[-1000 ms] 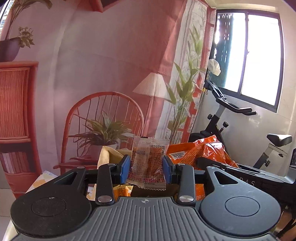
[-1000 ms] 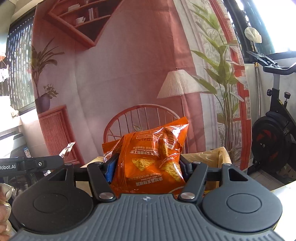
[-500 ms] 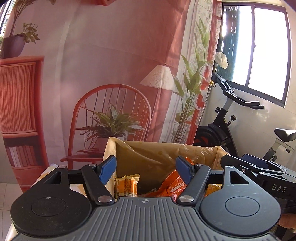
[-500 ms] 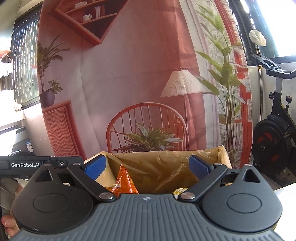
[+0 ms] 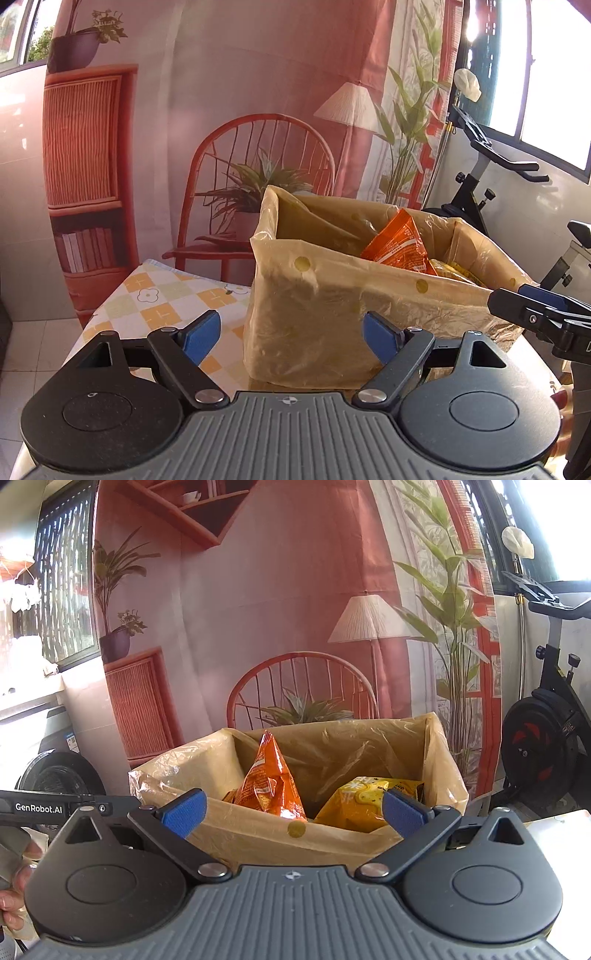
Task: Organize snacks
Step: 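Move left gripper toward the dark round snack while right gripper approaches a small peanut packet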
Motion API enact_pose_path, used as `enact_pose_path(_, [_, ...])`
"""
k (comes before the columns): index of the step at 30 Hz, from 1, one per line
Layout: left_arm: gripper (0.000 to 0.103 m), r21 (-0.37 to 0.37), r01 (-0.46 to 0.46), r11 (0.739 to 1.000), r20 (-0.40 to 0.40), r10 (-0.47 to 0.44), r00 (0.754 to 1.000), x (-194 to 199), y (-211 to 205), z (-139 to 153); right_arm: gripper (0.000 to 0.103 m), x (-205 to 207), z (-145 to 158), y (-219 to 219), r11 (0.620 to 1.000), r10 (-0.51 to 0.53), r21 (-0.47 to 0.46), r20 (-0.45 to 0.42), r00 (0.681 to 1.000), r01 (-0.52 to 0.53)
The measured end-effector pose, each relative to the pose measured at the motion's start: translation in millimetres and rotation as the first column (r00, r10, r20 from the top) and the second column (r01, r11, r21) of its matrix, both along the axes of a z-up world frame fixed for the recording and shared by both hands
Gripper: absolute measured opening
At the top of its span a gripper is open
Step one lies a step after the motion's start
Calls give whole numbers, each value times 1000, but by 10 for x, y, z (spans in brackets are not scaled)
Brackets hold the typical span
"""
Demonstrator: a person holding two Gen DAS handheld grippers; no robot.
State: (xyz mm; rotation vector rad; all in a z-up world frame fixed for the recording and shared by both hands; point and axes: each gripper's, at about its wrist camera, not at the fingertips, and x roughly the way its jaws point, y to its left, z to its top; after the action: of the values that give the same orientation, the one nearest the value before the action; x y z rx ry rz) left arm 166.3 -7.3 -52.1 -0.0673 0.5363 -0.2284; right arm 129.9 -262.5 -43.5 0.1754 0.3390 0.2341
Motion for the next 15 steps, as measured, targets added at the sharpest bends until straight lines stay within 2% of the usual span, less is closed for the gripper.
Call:
enact_pose_path(6, [86,3,-12,1000,-68,12,998,-116,29,-235,103,-198,-65,70,997,37,-72,12,999,-36])
enact_pose_path(15, [86,15,17,1000,-136,-15,991,-253,-80,-496,103,-273,-224,65,996,47,-66,-89,995,-53])
